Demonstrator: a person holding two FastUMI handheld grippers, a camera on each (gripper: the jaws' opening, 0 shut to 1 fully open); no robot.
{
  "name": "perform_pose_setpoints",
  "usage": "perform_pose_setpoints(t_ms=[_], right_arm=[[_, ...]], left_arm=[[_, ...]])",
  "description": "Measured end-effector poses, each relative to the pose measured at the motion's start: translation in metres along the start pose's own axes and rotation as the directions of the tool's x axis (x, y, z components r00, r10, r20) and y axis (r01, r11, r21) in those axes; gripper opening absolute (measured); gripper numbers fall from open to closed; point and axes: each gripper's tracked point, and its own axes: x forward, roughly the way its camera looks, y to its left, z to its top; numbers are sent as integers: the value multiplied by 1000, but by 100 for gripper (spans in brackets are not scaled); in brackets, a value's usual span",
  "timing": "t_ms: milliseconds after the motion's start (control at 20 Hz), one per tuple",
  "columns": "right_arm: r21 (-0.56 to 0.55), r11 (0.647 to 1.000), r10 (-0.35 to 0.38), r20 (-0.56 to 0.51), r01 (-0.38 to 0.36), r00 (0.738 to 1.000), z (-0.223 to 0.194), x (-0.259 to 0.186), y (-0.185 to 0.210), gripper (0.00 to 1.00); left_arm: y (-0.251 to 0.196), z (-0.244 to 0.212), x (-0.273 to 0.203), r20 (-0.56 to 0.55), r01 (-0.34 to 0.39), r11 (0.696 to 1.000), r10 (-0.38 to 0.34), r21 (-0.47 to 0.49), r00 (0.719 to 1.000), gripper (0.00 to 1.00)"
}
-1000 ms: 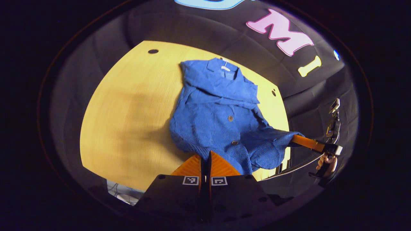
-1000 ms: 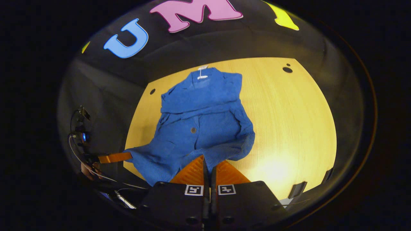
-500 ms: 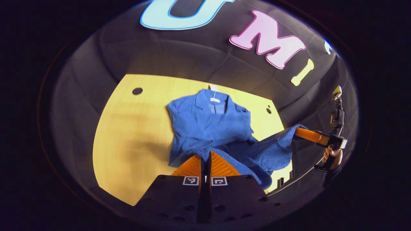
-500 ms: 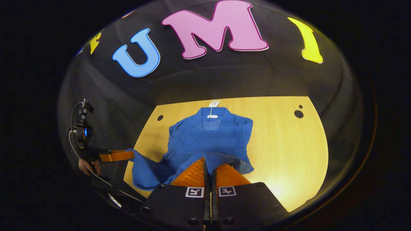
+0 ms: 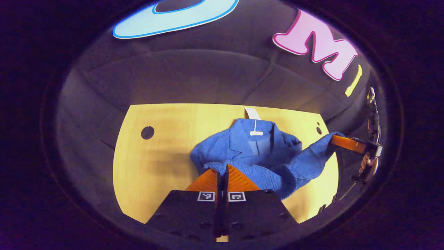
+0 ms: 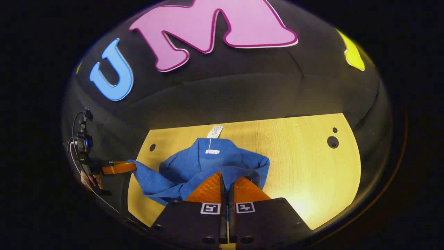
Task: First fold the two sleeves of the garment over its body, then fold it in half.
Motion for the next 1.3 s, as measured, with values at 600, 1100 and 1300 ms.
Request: perform_pose_setpoints(t_ms=[600,1100,1300], right_arm=[[-30,981,-189,99,193,977,33,88,-57,55],[-211,912,-242,417,352,876,51,-58,-23,98],[-203,904,-225,521,376,823,20,-145,21,99]], left_arm=[[-1,71,111,122,-122,990,113,66,986,44],[-8,40,-15,446,3,991,59,-136,893,82],[-28,-16,-105,581,-8,995,65,-101,811,82]])
